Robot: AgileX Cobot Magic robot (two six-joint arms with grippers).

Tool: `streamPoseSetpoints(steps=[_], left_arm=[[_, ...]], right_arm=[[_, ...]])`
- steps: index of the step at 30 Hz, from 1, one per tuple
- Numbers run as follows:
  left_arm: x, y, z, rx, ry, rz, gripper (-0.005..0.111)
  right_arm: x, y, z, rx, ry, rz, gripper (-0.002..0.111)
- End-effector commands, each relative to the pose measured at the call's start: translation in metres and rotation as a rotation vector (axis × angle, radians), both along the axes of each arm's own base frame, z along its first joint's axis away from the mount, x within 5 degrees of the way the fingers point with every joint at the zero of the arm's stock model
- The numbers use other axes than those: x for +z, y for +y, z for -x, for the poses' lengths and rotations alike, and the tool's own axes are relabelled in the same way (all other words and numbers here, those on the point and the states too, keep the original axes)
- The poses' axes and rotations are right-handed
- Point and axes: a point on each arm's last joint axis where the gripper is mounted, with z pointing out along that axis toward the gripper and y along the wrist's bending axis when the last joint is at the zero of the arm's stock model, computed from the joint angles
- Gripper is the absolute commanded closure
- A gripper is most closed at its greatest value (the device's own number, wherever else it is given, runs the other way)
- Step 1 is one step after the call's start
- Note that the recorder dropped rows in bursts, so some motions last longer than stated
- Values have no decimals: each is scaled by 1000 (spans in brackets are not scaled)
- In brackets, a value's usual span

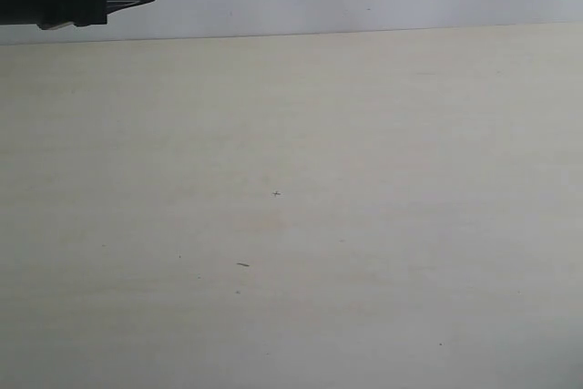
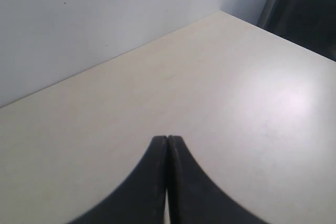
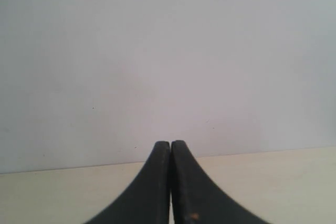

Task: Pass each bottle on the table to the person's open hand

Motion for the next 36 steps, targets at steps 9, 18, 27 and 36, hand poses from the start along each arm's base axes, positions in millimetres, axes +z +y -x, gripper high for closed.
streamPoseSetpoints(steps=[9, 18, 27, 36], left_arm=[[2, 1, 1, 8, -3, 12, 105], [2, 1, 1, 8, -3, 12, 105], [2, 1, 1, 15, -3, 8, 105], [2, 11, 54, 51, -19, -8, 105]], right_arm=[[0, 0, 1, 1, -6, 3, 108], [0, 0, 1, 1, -6, 3, 108], [0, 0, 1, 0, -7, 3, 108], [0, 0, 1, 2, -6, 3, 108]])
